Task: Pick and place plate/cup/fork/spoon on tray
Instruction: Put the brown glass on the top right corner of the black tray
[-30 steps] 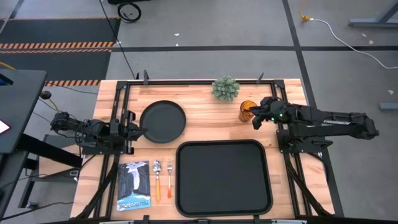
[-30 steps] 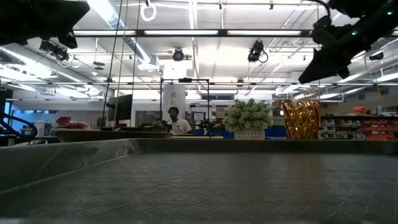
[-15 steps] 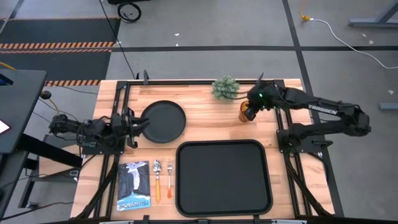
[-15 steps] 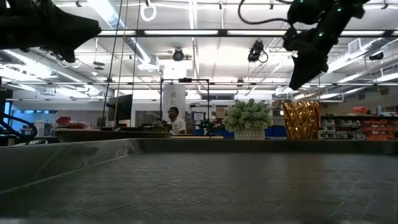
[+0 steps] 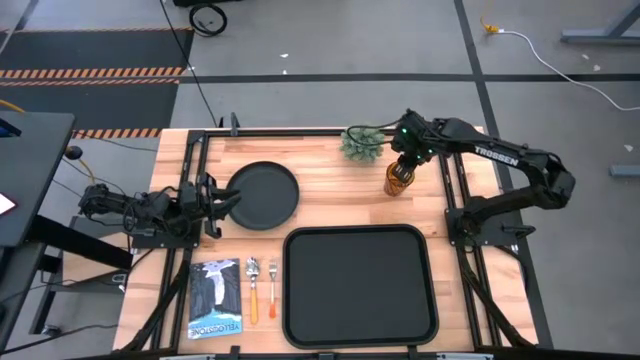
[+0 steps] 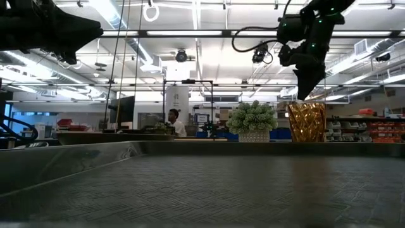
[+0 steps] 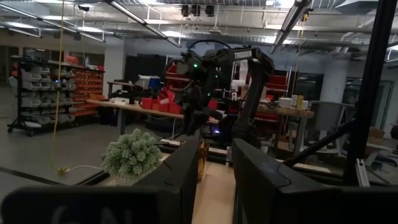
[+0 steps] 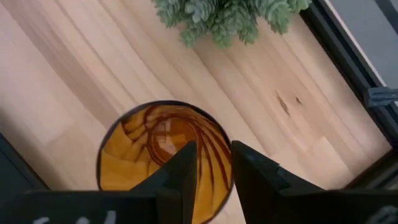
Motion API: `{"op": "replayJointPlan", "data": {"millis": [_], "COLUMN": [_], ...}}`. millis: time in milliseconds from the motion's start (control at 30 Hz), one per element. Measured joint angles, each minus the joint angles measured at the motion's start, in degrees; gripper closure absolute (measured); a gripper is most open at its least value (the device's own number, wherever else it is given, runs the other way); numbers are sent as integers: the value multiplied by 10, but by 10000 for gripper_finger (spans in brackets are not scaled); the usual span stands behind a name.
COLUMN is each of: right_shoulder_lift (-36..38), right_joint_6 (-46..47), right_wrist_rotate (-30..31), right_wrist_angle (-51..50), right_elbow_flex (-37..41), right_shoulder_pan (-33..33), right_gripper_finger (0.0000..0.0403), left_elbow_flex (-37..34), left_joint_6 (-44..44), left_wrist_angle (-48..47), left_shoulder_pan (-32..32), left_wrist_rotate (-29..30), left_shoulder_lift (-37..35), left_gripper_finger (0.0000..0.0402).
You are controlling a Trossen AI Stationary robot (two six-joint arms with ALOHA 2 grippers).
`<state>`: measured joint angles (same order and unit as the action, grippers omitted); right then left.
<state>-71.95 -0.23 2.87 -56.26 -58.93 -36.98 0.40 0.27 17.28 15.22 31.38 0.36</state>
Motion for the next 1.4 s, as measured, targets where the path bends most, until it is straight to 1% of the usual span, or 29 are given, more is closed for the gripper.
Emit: {"op": "replayJointPlan", "data": {"millis": [233,400,500,633,733,867,1233,1300,1400], "right_shoulder_lift": [-50,-85,-96,-107,-113,-123,-132,-131,-131], "right_joint_6": [-62,-97,-101,-102,-102,-101,-105,-107,-113], "right_wrist_rotate": [-1,3,2,3,4,4,0,-1,-1], "right_wrist_angle": [-40,-55,-57,-56,-53,-53,-54,-56,-56], "right_elbow_flex": [-39,-40,-40,-40,-40,-40,-41,-41,-41], "right_shoulder_pan": [-4,-4,-4,-4,-4,-4,-4,-3,-3], "right_gripper_finger": [296,272,257,254,265,291,384,389,384], "left_elbow_flex": [0,0,0,0,0,0,0,0,0], "left_joint_6": [-1,-1,-1,-1,-1,0,-11,-15,-16], "left_wrist_angle": [0,-1,-1,-2,-2,-2,-5,-6,-7], "left_shoulder_pan": [0,0,0,0,0,0,0,0,0], "left_wrist_rotate": [0,1,1,1,1,1,1,0,0], "left_shoulder_lift": [0,0,0,0,0,0,0,0,0], "left_gripper_finger": [294,294,294,294,294,294,294,294,294]}}
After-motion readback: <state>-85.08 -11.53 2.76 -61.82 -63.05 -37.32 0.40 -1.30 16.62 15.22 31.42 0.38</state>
